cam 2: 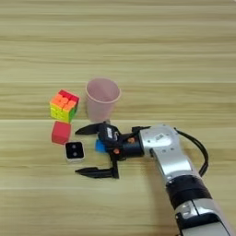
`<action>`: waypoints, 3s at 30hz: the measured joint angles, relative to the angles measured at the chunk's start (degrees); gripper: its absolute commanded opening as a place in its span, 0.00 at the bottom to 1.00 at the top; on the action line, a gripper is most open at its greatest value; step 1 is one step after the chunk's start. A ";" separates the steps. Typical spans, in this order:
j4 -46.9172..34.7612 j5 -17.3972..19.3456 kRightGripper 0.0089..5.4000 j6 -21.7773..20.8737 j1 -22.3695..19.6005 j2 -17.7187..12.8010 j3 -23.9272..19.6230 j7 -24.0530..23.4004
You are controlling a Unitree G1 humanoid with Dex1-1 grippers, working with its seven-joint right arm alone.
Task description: Move the objects on the table
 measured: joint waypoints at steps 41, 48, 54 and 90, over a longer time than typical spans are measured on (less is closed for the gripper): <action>0.16 0.95 0.46 0.27 -1.99 -0.13 0.56 0.81; -5.04 6.42 0.46 3.08 -0.38 -4.19 -4.01 3.89; -2.86 6.49 0.46 2.97 0.27 -8.03 -7.79 4.30; 32.57 -7.96 0.75 -6.88 -13.53 -10.45 -9.43 -17.00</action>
